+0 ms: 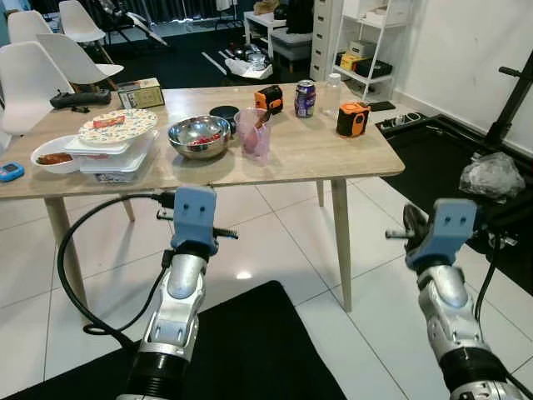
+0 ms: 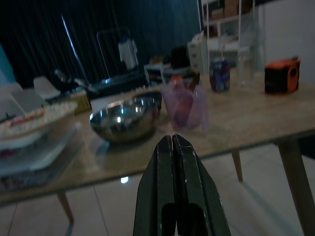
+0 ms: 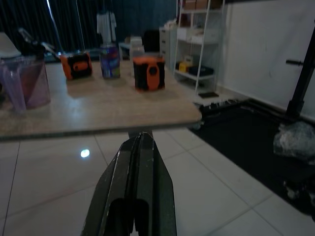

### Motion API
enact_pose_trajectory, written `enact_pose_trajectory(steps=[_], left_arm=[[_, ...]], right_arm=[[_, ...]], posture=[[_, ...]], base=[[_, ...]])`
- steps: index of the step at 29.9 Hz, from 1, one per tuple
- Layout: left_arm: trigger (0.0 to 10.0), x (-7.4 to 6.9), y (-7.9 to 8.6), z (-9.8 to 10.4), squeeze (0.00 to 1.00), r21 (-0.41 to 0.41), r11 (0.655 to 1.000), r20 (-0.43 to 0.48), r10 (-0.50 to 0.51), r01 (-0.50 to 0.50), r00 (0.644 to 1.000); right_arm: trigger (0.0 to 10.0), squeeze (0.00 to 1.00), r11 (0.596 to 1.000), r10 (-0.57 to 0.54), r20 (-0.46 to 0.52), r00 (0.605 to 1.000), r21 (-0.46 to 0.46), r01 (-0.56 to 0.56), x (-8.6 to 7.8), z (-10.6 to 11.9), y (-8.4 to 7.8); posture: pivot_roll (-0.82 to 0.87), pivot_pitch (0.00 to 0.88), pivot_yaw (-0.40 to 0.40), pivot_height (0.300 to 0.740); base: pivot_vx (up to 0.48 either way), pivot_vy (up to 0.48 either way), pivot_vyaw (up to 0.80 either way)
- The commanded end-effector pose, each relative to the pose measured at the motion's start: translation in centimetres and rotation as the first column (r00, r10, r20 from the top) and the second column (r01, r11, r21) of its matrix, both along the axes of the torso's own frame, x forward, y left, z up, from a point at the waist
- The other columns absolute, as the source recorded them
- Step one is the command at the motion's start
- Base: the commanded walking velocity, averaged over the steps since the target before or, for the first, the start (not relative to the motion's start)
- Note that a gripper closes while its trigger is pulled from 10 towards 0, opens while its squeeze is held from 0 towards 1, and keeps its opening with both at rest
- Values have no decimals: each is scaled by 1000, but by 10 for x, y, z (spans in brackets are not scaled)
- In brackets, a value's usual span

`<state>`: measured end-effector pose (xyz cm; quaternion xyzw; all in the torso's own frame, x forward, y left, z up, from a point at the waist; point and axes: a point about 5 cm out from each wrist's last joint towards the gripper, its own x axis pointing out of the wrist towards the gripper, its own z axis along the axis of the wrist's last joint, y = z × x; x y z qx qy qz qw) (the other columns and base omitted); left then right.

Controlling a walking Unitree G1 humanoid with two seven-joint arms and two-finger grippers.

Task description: Restocking fridge

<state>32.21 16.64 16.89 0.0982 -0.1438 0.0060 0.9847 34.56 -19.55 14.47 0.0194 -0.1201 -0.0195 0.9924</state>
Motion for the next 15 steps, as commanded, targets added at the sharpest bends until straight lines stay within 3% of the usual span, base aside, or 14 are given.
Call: enact_pose_trajectory(steps=[1,7,15], left_arm=[[10000,-2,8,-12,0,-36,998,-61,40,-42,997],[10000,-4,7,-11,0,-28,999,-51,32,-33,998],[10000,-4,7,-7,0,-11,999,-47,49,-49,998]], right_arm=[[10000,0,1000,-11,-18,1000,15,12,0,-2,-2],[10000,0,1000,-8,-24,1000,15,8,-1,-3,-1],[10000,0,1000,6,-38,999,21,-6,-3,-7,3]], posture=[[-4,46,-3,740],[-4,49,-3,740],[-2,49,-2,740]], base=[[0,0,0],[0,0,0],[480,0,0]])
